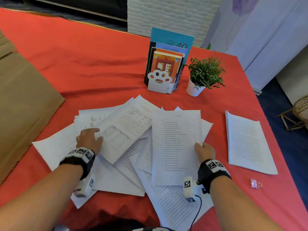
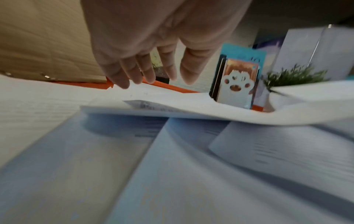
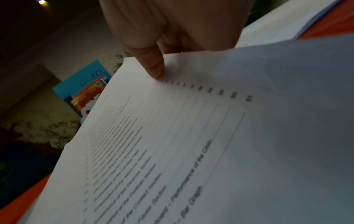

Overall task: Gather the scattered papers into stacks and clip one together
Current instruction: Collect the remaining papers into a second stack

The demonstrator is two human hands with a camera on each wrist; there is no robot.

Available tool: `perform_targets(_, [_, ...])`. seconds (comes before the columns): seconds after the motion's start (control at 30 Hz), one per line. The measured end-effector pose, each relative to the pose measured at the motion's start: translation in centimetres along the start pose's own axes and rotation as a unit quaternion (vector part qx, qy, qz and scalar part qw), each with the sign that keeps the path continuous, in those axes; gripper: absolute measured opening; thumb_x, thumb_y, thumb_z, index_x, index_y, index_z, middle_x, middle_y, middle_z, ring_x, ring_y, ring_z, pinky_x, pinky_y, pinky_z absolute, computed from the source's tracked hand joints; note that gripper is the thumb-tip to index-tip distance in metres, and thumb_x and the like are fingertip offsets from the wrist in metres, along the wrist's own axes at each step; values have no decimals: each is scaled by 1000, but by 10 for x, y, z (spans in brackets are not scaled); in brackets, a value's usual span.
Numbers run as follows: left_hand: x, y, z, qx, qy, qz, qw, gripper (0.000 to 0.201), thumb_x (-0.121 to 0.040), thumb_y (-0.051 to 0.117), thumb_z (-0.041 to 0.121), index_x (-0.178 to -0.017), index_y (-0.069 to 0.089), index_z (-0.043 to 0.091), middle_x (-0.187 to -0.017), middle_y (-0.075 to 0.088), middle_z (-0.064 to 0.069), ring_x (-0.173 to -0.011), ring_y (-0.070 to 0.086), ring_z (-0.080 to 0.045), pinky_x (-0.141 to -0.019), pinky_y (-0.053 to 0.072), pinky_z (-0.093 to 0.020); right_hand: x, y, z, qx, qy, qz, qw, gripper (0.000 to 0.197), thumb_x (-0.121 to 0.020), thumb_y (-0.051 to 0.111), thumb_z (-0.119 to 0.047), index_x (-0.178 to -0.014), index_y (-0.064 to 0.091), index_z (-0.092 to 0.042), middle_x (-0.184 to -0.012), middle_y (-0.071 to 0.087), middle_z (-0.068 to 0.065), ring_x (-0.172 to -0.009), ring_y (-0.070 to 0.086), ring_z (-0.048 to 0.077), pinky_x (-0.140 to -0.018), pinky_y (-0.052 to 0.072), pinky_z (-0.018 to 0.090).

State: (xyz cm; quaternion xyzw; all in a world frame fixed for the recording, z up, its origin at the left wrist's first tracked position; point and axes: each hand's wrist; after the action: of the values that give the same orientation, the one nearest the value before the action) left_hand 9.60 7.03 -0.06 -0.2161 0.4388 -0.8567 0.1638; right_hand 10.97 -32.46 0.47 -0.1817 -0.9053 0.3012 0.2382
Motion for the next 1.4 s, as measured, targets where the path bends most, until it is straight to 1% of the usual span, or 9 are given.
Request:
perform_targets(0.17, [-34, 11, 4, -155, 14, -119, 981, 57, -73, 69, 25, -126, 49, 29, -149, 29, -10, -136, 31, -34, -113, 28, -42, -1, 13, 6, 80, 72, -80, 991, 40, -93, 48, -21, -123, 53, 4, -134, 53, 21, -126, 48, 35, -104, 38, 34])
perform_targets(0.3, [-45, 15, 10, -226, 24, -181, 957, 67, -65, 73, 27, -128, 51, 30, -141, 39, -6, -130, 43, -29, -111, 33, -36, 8, 25, 10, 32, 35, -80, 996, 9, -84, 56, -9, -92, 60, -6, -98, 65, 14, -101, 63, 34, -75, 43, 29])
perform_targets(0.47, [-57, 16, -1, -216, 1, -177, 960, 107, -50, 85, 29, -142, 29, 30, -156, 9, -12, -143, 15, -35, -115, 26, -46, 12, 23, 11, -1, 9, -39, 999, 7, -83, 53, -4, -82, 58, -6, -85, 61, 11, -91, 61, 33, -74, 43, 29])
perform_targets(0.67, [-66, 8, -2, -241, 24, -176, 954, 131, -46, 88, 29, -149, 7, 24, -147, 33, -14, -134, 35, -37, -108, 35, -46, 8, -5, 17, -60, 18, 11, 998, 71, -84, 47, 1, -144, 22, -26, -112, 53, 5, -99, 53, 25, -95, 42, 37])
perform_targets(0.87, [-64, 10, 5, -285, 49, -135, 948, 49, -87, 49, 38, -131, 48, 16, -138, 45, -12, -125, 44, -33, -103, 39, -44, 3, -17, 20, 44, 14, -68, 997, 36, -87, 43, -5, -116, 55, -22, -109, 61, 7, -94, 56, 24, -92, 47, 40])
perform_targets(1.0, [-70, -5, 2, -307, 42, -121, 943, 50, -87, 42, 50, -131, 49, 28, -158, 11, 2, -144, 8, -27, -112, 19, -50, 3, -15, 29, 99, -9, -182, 978, 13, -89, 50, -14, -89, 56, -25, -103, 64, 7, -95, 61, 25, -90, 48, 38])
perform_targets(1.13, [-80, 1, -19, -349, 30, -180, 919, 61, -88, 18, 50, -143, 28, 27, -159, 6, 1, -147, -8, -27, -117, 7, -50, 11, 5, 33, 184, -98, -176, 962, 31, -88, 55, -23, -61, 39, -28, -80, 43, 1, -74, 43, 17, -63, 32, 24])
perform_targets(1.23, [-59, 1, -12, -344, 25, -156, 925, 48, -94, 20, 41, -138, 33, 27, -154, 24, 1, -146, 4, -23, -114, 10, -53, 15, 19, 33, 178, -124, -148, 965, 36, -85, 56, -20, -58, 37, -32, -71, 35, -6, -69, 37, 14, -55, 25, 20])
perform_targets(1.4, [-27, -5, 0, -388, 56, -133, 910, 36, -93, 25, 38, -119, 49, 28, -127, 56, 2, -125, 44, -21, -112, 13, -55, 21, 23, 33, 258, -128, -156, 945, 8, -90, 50, -31, -83, 53, -28, -91, 48, -9, -91, 51, 17, -84, 42, 35])
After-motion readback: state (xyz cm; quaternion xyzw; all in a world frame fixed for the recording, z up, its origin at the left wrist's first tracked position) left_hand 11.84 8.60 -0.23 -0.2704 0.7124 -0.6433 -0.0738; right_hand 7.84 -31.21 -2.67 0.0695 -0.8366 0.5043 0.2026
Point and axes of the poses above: each hand's wrist, its own x-axis away from the middle knuckle, its own y-axis out of the palm, z = x × y
